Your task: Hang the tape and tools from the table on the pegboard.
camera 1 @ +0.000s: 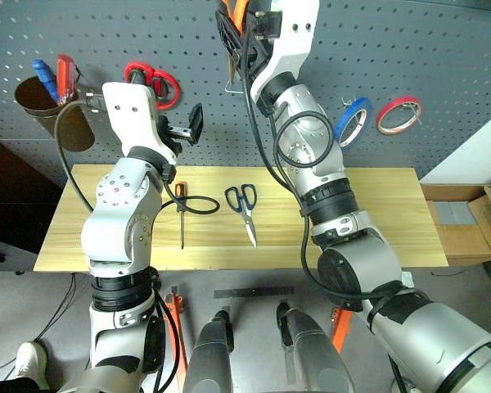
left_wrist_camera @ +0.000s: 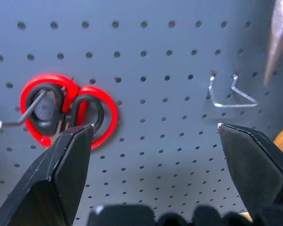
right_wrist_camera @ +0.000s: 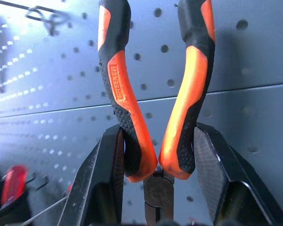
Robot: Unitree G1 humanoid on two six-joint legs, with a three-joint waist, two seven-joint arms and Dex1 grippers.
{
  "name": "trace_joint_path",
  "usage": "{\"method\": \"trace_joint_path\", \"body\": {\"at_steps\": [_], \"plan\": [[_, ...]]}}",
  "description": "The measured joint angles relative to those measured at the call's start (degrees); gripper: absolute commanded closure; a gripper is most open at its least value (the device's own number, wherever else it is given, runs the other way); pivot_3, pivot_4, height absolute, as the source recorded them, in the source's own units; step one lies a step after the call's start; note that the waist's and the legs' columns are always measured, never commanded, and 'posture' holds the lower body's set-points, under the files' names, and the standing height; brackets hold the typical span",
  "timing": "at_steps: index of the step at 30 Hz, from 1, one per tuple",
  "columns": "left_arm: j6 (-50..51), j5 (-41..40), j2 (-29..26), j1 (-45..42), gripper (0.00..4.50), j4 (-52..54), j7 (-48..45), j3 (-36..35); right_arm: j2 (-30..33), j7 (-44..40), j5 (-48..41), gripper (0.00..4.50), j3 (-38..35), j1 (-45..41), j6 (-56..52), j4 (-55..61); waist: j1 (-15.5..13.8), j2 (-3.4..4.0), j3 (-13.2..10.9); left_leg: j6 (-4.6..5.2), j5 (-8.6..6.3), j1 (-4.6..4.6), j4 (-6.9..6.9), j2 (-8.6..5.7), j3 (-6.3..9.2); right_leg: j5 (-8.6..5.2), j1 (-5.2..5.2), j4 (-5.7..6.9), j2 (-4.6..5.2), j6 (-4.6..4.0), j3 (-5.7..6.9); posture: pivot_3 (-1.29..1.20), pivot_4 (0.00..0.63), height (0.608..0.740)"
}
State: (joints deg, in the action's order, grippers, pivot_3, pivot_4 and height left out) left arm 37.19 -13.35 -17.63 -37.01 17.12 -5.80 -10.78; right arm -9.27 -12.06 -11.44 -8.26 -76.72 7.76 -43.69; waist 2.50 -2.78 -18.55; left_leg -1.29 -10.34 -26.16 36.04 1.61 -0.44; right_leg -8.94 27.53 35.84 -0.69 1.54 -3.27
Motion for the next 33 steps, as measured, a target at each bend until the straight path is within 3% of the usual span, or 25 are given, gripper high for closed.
{"method": "trace_joint_path", "body": {"at_steps": [13,25,33], "plan": [[-0.08,-0.24,0.8,0.41,0.0,-0.7,-1.08,1.69,1.18,6.8,4.06,2.79,-0.04,-7.64,17.92,-23.28,-0.82,-0.13,0.09,-0.28,0.19,-0.02,0.04,0.06,0.36,0.06,-0.02,0.1,0.04,-0.1,0.55,0.07,0.229,0.74],[2.62,-1.1,0.75,-2.18,0.0,-0.58,-1.13,1.65,3.54,9.72,5.83,2.79,-0.69,-10.08,19.3,-26.11,-0.89,-0.11,0.08,-0.27,0.21,0.03,0.06,0.06,0.43,0.06,-0.11,0.13,0.01,-0.11,0.62,0.07,0.292,0.74],[7.19,-1.84,0.83,-0.41,0.0,3.23,-0.79,1.76,3.87,9.6,5.72,2.79,-1.28,-10.54,14.19,-29.6,-1.0,-0.08,0.06,-0.22,0.25,0.11,0.1,0.08,0.48,0.05,-0.19,0.16,0.01,-0.13,0.63,0.12,0.313,0.74]]}}
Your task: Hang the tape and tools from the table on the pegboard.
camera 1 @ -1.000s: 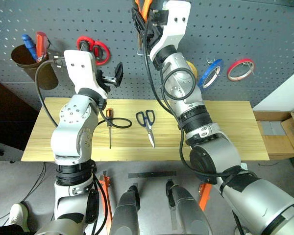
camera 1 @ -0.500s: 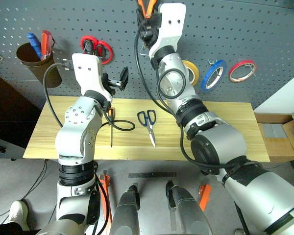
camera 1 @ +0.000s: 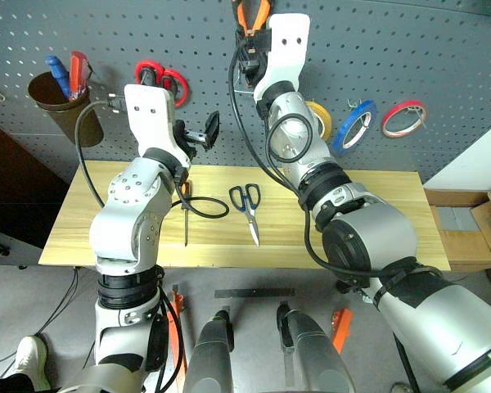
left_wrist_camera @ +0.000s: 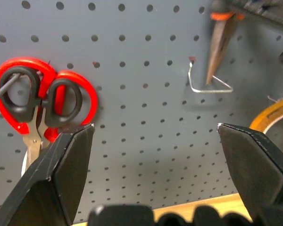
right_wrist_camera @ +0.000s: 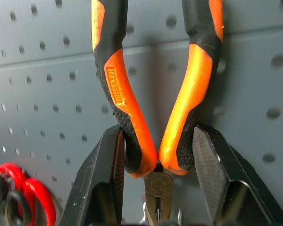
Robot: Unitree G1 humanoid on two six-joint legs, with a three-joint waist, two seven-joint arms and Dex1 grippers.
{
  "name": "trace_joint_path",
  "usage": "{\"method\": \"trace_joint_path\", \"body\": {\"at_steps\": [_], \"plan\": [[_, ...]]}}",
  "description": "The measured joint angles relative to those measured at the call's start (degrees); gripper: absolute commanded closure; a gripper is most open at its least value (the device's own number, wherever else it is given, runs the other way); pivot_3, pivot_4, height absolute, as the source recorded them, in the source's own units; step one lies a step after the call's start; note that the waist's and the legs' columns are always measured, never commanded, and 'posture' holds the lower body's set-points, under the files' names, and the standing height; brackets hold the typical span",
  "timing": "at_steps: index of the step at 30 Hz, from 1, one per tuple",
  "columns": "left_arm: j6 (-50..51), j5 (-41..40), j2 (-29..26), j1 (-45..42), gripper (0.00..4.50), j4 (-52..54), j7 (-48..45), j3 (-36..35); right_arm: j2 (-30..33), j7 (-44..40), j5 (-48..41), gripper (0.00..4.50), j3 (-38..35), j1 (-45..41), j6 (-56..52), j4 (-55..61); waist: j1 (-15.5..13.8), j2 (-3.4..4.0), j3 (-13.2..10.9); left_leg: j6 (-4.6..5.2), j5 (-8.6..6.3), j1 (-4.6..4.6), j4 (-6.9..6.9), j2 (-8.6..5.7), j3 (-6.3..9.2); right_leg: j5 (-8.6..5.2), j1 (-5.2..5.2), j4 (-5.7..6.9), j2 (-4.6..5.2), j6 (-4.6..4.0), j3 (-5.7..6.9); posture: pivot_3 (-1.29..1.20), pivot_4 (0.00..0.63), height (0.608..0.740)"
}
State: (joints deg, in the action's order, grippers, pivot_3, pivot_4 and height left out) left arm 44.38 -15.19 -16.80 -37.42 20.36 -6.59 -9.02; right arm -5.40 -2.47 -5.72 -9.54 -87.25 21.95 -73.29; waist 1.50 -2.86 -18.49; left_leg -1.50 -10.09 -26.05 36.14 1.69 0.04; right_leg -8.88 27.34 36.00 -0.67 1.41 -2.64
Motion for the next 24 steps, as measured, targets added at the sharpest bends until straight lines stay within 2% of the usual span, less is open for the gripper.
{"method": "trace_joint_path", "body": {"at_steps": [6,15,23,24], "plan": [[4.11,-0.31,-0.99,1.67,0.0,4.26,0.86,-0.41,0.24,0.47,1.26,2.79,0.26,0.52,-1.41,-1.23,-0.18,0.02,-0.03,0.09,0.06,0.07,0.01,-0.01,0.01,-0.1,-0.05,0.01,-0.03,-0.12,0.02,0.13,0.336,0.74],[4.75,-0.4,-1.12,1.79,0.0,4.05,0.83,-0.46,-0.17,-1.94,4.59,2.79,3.26,5.61,-2.71,0.85,-0.28,0.03,-0.03,0.09,0.06,0.13,-0.02,-0.01,0.02,-0.15,-0.08,0.03,-0.06,-0.2,0.06,0.1,0.329,0.74],[2.53,-0.21,-0.93,1.74,0.0,1.82,0.8,-0.37,0.31,-4.94,5.72,0.15,4.66,7.77,-4.56,1.29,-0.07,0.03,-0.03,0.09,0.06,0.13,-0.03,0.0,0.03,-0.15,-0.08,0.03,-0.12,-0.22,0.07,0.07,0.313,0.74],[2.17,-0.19,-0.88,1.69,0.0,1.43,0.78,-0.35,0.56,-4.97,5.74,0.05,4.65,7.77,-4.82,1.33,-0.07,0.03,-0.03,0.09,0.06,0.13,-0.03,0.0,0.03,-0.15,-0.08,0.02,-0.11,-0.22,0.07,0.06,0.31,0.74]]}}
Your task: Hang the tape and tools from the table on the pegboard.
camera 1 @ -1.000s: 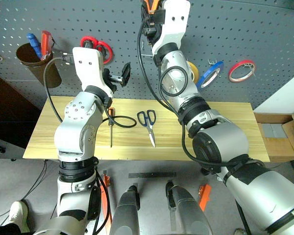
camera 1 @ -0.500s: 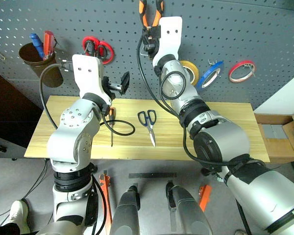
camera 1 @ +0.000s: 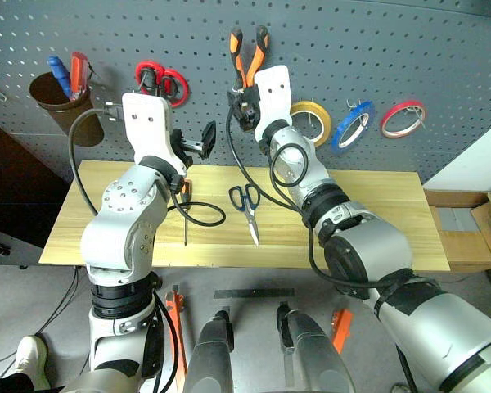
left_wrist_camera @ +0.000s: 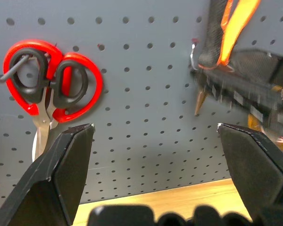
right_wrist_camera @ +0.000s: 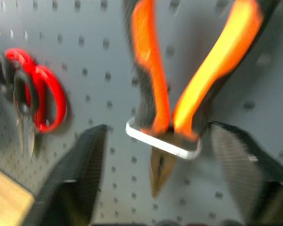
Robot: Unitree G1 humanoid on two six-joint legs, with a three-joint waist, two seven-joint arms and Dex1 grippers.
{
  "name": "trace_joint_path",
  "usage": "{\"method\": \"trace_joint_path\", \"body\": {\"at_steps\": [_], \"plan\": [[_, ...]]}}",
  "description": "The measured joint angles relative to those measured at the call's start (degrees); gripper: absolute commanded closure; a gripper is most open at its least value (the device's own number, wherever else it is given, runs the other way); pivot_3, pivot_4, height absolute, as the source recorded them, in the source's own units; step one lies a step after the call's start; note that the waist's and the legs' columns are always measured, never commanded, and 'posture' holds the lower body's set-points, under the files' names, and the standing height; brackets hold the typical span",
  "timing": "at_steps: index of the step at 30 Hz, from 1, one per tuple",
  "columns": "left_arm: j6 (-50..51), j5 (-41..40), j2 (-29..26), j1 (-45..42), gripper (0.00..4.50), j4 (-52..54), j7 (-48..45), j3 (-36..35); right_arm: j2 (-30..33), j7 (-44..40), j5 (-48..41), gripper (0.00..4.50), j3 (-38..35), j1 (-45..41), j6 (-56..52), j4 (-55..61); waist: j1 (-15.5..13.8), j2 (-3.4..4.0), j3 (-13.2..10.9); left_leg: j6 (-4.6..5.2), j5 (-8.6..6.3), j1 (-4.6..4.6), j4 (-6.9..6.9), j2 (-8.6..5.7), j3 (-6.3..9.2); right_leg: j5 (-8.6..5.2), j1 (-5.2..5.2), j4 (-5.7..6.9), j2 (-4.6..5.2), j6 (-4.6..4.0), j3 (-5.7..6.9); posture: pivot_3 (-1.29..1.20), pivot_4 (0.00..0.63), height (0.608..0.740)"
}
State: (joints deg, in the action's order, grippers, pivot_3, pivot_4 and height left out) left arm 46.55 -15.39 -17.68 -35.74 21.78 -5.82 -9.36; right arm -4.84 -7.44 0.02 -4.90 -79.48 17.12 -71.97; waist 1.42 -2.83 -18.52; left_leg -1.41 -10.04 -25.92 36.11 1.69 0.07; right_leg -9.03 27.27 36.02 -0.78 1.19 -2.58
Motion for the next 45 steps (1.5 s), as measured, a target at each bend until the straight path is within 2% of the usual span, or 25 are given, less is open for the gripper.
{"method": "trace_joint_path", "body": {"at_steps": [3,8,13,17,21,26,30,37,45], "plan": [[-1.44,0.04,0.14,-0.86,0.0,-1.64,-0.08,0.03,1.11,-1.73,-0.06,0.05,0.07,0.51,-0.49,1.88,0.01,-0.01,0.0,0.0,0.0,-0.01,0.0,-0.01,0.0,0.0,0.0,-0.02,0.02,0.01,0.0,0.04,0.3,0.74],[-4.03,0.25,1.29,-0.71,0.0,-3.09,-0.02,0.35,4.22,-6.88,-0.22,0.05,1.87,7.22,-3.48,13.5,0.01,-0.01,0.01,0.0,0.0,-0.02,0.0,0.0,0.0,0.0,-0.04,-0.04,0.09,0.01,-0.03,0.01,0.302,0.74],[-4.73,0.96,3.36,2.81,0.0,-3.38,0.71,2.0,7.03,-12.33,-1.42,0.05,5.16,20.76,-15.27,37.22,0.14,-0.01,0.01,-0.01,-0.01,-0.02,-0.01,-0.01,-0.01,0.0,-0.02,0.02,0.14,0.01,-0.04,-0.02,0.309,0.74],[-4.45,3.34,8.81,9.72,0.0,-3.47,5.0,4.86,13.82,-19.38,-4.3,0.05,8.99,33.36,-31.89,63.48,0.17,0.01,0.0,-0.01,-0.01,-0.03,0.02,-0.02,-0.02,-0.01,-0.02,0.03,0.18,0.03,-0.07,-0.06,0.332,0.74],[-4.81,7.71,12.07,14.47,0.0,-6.79,8.35,9.84,20.63,-27.97,-8.96,0.05,12.22,39.84,-42.03,77.79,0.61,0.06,-0.03,0.0,-0.01,0.13,0.24,-0.01,-0.06,-0.17,-0.15,0.1,0.09,0.27,-0.11,-0.1,0.348,0.74],[-5.71,11.62,19.05,16.18,0.0,-15.88,13.74,12.97,28.98,-37.57,-10.6,0.05,15.37,47.17,-42.33,81.91,1.41,0.1,-0.07,0.01,-0.01,0.12,0.61,-0.03,-0.17,-0.27,-0.23,0.12,-0.11,-0.12,-0.05,-0.14,0.359,0.74],[-7.96,13.87,23.01,12.57,0.0,-27.92,16.48,13.54,34.12,-44.37,-11.05,0.05,15.56,52.51,-36.9,82.0,2.04,0.15,-0.15,0.01,-0.01,0.06,0.8,-0.08,-0.24,-0.26,-0.24,0.1,-0.11,-0.11,-0.11,-0.18,0.366,0.74],[-14.93,14.7,25.96,2.81,0.0,-47.18,16.46,13.79,36.91,-49.84,-12.6,0.05,15.66,55.67,-32.41,82.03,3.99,0.11,-0.17,0.03,-0.05,0.06,0.66,-0.11,-0.29,-0.26,-0.22,0.03,-0.12,-0.08,-0.16,-0.23,0.366,0.74],[-14.01,15.98,25.54,1.3,0.0,-49.5,22.44,12.31,37.69,-51.42,-14.78,0.05,15.64,55.39,-33.29,82.54,5.8,0.11,-0.18,0.03,-0.06,0.1,0.61,-0.09,-0.27,-0.15,-0.21,0.05,-0.15,0.11,-0.17,-0.22,0.364,0.74]]}}
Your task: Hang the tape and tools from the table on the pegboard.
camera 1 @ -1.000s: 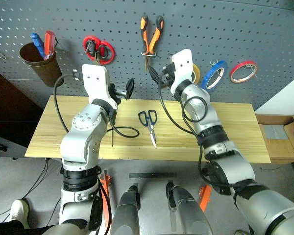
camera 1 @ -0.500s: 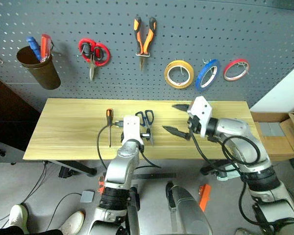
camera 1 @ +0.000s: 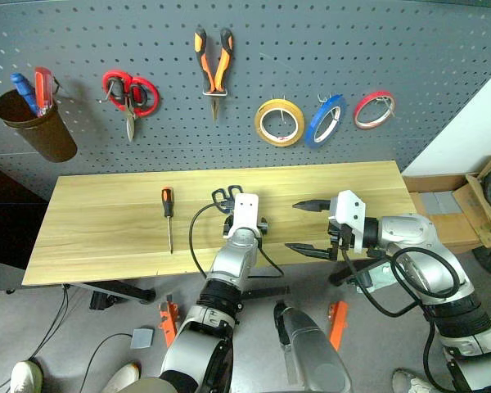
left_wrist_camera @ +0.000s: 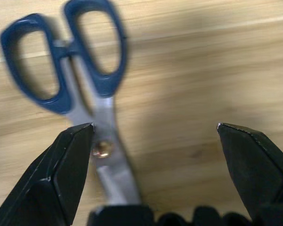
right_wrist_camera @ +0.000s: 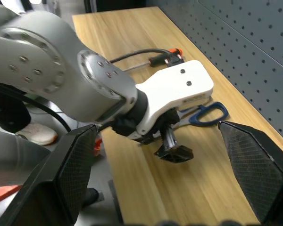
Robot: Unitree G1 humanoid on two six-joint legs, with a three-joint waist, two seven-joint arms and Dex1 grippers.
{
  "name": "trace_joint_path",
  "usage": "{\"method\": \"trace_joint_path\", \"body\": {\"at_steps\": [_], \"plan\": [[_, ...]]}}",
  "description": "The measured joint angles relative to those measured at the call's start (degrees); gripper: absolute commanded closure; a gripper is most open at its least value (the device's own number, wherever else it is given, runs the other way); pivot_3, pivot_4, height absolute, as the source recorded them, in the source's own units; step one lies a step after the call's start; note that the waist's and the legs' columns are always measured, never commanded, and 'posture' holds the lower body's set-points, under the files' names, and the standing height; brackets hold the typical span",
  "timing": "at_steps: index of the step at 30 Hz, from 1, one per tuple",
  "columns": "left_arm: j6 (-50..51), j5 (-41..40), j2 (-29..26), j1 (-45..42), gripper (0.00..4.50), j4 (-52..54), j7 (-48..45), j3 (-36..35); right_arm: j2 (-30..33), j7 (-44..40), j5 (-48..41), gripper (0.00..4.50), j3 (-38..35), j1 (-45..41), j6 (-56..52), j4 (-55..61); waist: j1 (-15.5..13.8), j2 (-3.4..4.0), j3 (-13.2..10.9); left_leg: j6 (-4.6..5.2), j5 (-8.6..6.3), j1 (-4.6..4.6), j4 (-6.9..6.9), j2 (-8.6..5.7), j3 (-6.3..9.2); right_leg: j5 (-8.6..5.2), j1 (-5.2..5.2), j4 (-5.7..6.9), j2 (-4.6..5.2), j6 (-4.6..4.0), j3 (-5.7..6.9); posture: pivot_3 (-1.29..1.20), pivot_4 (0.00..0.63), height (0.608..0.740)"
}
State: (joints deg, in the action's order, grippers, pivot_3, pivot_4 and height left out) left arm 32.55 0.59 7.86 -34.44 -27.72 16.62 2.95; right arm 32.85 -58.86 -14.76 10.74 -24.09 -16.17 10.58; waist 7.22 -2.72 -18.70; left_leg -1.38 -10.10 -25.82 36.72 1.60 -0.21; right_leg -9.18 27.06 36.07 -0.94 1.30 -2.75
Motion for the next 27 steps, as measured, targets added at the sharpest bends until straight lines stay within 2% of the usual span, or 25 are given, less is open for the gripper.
{"method": "trace_joint_path", "body": {"at_steps": [6,27], "plan": [[4.45,0.6,0.84,2.31,0.0,5.7,3.07,0.09,-0.16,-0.74,-0.58,0.05,-0.01,-1.13,-0.58,-0.49,0.71,-0.01,-0.02,0.0,0.0,-0.02,0.0,-0.03,-0.03,-0.02,0.0,-0.03,0.03,-0.02,-0.05,-0.21,0.362,0.74],[9.3,3.09,1.95,5.24,0.0,11.09,8.31,-2.2,-1.88,0.37,-2.36,0.05,-0.54,-3.49,-4.96,-2.19,0.76,-0.04,-0.38,-0.01,-0.01,-0.02,-0.09,-0.03,-0.01,-0.14,0.04,-0.08,0.02,-0.21,-0.03,-0.19,0.383,0.74]]}}
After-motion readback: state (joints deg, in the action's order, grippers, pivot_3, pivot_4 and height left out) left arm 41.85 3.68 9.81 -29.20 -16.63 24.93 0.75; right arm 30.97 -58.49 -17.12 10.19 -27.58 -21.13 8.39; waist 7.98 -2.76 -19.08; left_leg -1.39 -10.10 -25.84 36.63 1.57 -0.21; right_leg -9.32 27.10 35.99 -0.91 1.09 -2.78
